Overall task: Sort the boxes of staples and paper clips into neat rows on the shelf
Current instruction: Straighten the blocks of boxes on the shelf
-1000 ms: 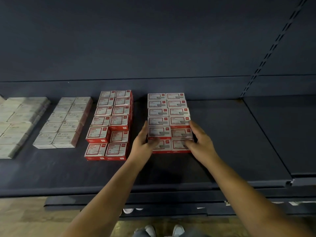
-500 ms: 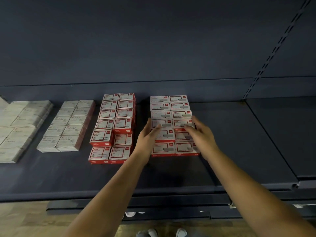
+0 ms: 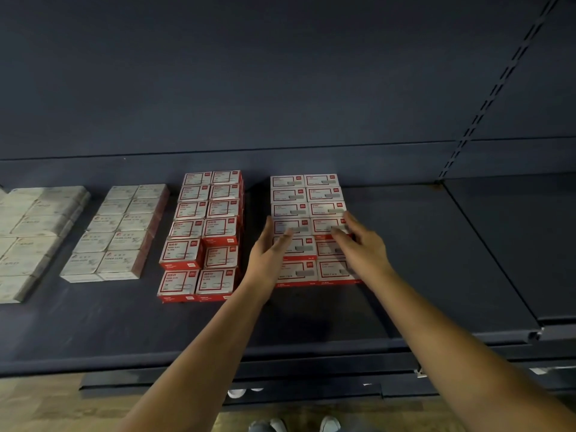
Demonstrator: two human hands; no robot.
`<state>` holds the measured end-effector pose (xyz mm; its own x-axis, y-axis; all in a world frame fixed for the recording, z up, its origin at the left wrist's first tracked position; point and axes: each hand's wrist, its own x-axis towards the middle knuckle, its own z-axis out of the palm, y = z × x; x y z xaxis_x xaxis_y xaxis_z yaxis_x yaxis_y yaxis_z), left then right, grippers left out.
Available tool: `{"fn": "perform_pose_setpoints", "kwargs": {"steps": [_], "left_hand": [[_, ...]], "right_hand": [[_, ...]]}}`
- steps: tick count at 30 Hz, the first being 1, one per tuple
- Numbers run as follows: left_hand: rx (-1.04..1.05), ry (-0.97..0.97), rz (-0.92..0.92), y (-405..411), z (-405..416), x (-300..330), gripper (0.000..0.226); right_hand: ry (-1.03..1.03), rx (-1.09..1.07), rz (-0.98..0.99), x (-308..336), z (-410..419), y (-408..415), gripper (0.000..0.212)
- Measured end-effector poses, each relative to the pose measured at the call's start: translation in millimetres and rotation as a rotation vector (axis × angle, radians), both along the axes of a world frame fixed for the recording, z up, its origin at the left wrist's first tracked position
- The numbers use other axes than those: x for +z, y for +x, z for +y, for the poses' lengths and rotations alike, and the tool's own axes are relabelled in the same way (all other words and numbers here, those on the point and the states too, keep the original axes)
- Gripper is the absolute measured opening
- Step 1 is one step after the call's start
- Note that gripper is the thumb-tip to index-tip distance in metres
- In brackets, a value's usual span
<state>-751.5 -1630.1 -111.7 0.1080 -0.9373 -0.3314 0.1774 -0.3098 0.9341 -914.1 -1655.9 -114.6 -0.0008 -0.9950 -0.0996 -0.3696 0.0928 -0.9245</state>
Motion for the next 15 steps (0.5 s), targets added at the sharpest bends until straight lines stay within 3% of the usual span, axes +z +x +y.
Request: {"fn": "perform_pose_setpoints", "kwargs": {"steps": [4,11,15], "left_hand": [[-0.013,0.016,-0.042,-1.2,-0.2,-1.9,0.06],[-0.033,0.004,-0.083,-0.3,-1.6,-1.7,0.062],[0.009,0.024,-0.057,3.0,-6.3,-0.5,0.064]], "right_hand": [[0.021,0.006,-0.014,-3.9,-2.3,0.9,0.043],[0.011,0.036,-0.042,-5.0,-3.8,2.1,0.023],[0.023,0.059,-0.058,-5.8,-5.7,3.1,0.033]]}}
